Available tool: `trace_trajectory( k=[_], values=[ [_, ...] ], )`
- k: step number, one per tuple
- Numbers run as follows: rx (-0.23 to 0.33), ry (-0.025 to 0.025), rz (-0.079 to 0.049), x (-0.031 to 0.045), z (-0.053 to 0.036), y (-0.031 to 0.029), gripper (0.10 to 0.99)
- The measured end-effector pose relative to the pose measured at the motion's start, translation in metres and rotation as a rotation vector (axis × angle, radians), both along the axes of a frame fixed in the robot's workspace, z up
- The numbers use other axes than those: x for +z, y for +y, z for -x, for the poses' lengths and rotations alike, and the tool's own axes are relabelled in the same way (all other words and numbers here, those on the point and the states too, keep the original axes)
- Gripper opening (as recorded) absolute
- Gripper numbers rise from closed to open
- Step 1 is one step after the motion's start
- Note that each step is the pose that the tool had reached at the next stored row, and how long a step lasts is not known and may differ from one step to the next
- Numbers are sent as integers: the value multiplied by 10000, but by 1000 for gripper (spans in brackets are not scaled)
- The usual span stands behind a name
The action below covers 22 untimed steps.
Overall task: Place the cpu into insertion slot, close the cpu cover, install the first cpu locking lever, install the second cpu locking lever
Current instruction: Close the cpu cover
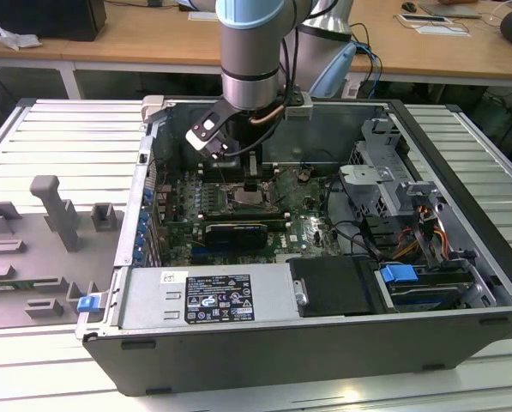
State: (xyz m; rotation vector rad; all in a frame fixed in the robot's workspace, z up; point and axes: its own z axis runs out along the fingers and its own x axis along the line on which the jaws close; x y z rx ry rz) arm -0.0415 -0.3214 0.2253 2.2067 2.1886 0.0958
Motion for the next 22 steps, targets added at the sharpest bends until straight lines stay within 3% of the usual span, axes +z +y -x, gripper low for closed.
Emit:
trace_trajectory(
  k=[6,10,11,12,16,20,22],
  values=[
    [-16,17,16,32,-22,0,106],
    [-17,14,13,216,-23,0,106],
    [-17,15,13,292,-22,0,106],
    [-17,15,14,315,-22,0,106],
    [-15,17,13,327,-35,-5,106],
    [-17,22,14,323,-135,-5,106],
    [-17,22,15,323,-138,-5,106]
  ],
)
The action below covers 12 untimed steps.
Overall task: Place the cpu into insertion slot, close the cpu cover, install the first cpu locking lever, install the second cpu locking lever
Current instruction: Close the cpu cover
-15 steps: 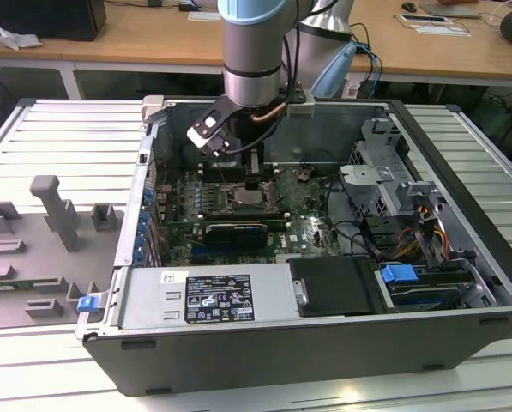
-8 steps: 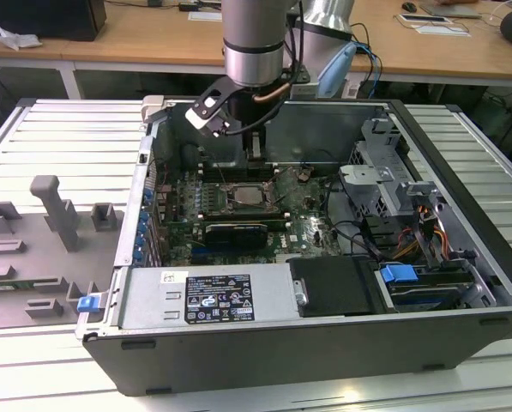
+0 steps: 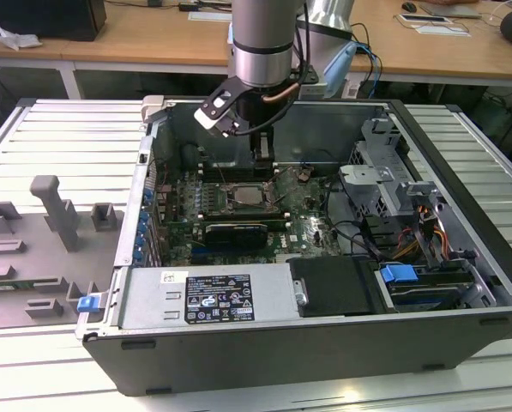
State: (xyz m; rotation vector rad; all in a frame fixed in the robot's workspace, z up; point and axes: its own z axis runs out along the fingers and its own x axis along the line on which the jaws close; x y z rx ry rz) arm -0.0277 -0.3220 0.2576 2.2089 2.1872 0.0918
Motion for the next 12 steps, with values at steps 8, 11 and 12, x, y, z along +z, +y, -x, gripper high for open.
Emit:
trace_trajectory(
  k=[8,11,12],
  values=[
    [-1,7,2,41,-78,1,106],
    [-1,31,2,42,-198,0,106],
    [1,34,4,51,-214,0,106]
  ],
)
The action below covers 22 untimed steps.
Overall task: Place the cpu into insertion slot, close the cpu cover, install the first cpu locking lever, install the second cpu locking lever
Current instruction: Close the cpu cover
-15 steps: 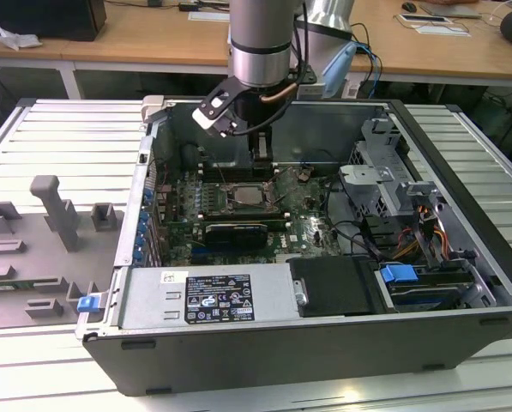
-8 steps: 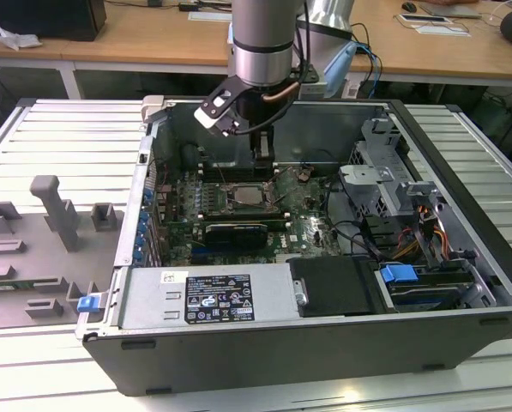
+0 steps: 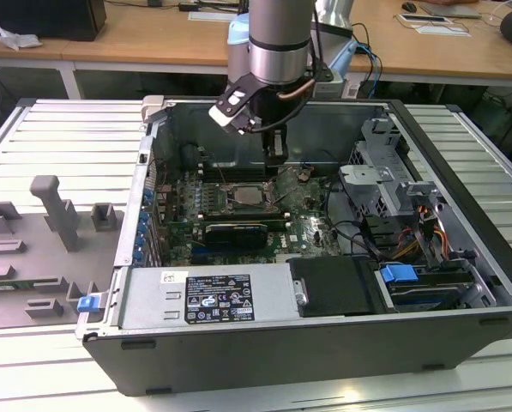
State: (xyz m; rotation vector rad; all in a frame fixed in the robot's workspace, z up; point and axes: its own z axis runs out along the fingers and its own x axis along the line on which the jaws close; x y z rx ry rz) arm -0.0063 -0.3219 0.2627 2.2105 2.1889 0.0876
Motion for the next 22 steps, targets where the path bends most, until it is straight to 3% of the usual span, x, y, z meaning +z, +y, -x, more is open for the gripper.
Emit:
trace_trajectory(
  k=[3,9,13,22],
  values=[
    [-1,8,-5,26,-41,0,106],
    [28,91,-2,26,-259,0,106],
    [378,95,-1,22,-329,0,106],
    [401,133,15,5,-492,9,106]
  ],
)
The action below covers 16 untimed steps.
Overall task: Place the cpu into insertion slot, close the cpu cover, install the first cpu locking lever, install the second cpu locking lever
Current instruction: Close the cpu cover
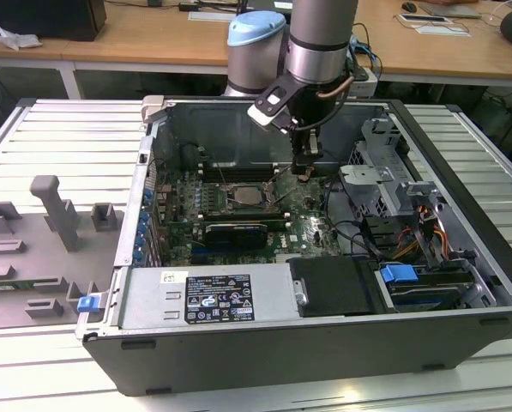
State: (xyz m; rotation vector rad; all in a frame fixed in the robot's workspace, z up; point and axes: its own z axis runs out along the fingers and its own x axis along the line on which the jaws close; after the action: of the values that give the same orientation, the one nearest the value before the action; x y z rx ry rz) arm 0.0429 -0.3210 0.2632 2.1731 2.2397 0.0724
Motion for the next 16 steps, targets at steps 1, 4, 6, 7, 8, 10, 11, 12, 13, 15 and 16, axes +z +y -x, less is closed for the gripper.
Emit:
trace_trajectory(
  k=[1,4,6,7,8,10,11,12,13,15,16],
  values=[
    [1,8,3,-4,-29,1,106],
    [0,15,2,-11,-65,3,106],
    [1,21,3,-17,-93,4,106],
    [1,22,2,-21,-101,5,106],
    [1,24,2,-27,-116,6,106],
    [1,37,3,-53,-137,9,106],
    [2,41,4,-64,-140,10,106],
    [2,50,5,-87,-142,11,106],
    [1,61,4,-116,-142,13,106],
    [6,71,5,-129,-141,13,106],
    [6,76,6,-131,-135,13,106]
  ],
)
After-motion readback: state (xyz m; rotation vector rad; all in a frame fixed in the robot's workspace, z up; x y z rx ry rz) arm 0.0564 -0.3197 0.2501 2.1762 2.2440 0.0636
